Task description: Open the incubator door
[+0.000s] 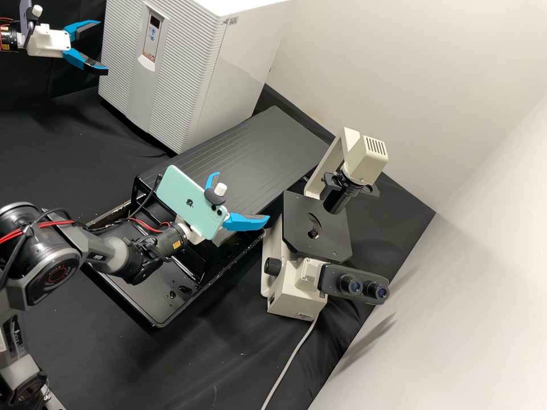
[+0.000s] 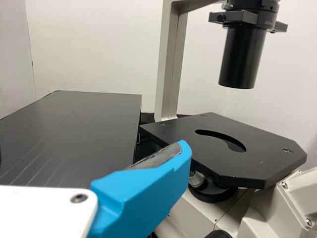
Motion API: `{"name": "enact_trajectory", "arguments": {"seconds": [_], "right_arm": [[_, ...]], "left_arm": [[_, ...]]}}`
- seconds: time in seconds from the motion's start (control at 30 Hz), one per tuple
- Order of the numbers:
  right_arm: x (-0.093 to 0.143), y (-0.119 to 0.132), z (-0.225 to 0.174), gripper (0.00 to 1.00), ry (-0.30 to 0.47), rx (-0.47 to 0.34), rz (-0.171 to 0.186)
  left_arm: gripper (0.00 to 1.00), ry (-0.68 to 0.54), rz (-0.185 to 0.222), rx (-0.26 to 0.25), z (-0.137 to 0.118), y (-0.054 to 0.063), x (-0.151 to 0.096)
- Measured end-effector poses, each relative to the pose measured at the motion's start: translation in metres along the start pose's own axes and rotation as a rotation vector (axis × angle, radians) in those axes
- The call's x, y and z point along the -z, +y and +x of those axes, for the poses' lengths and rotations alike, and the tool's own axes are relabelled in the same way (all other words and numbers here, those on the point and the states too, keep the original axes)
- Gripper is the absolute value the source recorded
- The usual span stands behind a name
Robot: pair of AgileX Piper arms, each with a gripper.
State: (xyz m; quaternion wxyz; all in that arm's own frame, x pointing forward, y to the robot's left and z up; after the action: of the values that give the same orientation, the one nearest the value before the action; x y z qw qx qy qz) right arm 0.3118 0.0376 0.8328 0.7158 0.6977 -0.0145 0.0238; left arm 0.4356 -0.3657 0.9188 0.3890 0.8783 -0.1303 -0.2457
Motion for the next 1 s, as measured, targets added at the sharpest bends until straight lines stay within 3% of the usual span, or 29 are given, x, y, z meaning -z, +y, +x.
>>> {"name": "enact_trajectory", "arguments": {"seconds": [0.47,0.63,0.83,0.87,1.0], "right_arm": [[0.0,0.0,0.0,1.0,0.0,0.0,0.0],[0.0,0.0,0.0,1.0,0.0,0.0,0.0],[0.0,0.0,0.0,1.0,0.0,0.0,0.0],[0.0,0.0,0.0,1.0,0.0,0.0,0.0],[0.0,0.0,0.0,1.0,0.0,0.0,0.0]], "left_arm": [[1.0,-0.027,0.013,-0.002,0.011,-0.002,-0.001],[1.0,-0.023,-0.018,-0.016,0.014,-0.004,-0.001],[1.0,-0.021,-0.026,-0.026,0.017,-0.004,-0.001],[0.0,-0.02,-0.027,-0.028,0.017,-0.004,-0.001],[0.0,-0.014,-0.034,-0.034,0.017,-0.004,0.0]]}}
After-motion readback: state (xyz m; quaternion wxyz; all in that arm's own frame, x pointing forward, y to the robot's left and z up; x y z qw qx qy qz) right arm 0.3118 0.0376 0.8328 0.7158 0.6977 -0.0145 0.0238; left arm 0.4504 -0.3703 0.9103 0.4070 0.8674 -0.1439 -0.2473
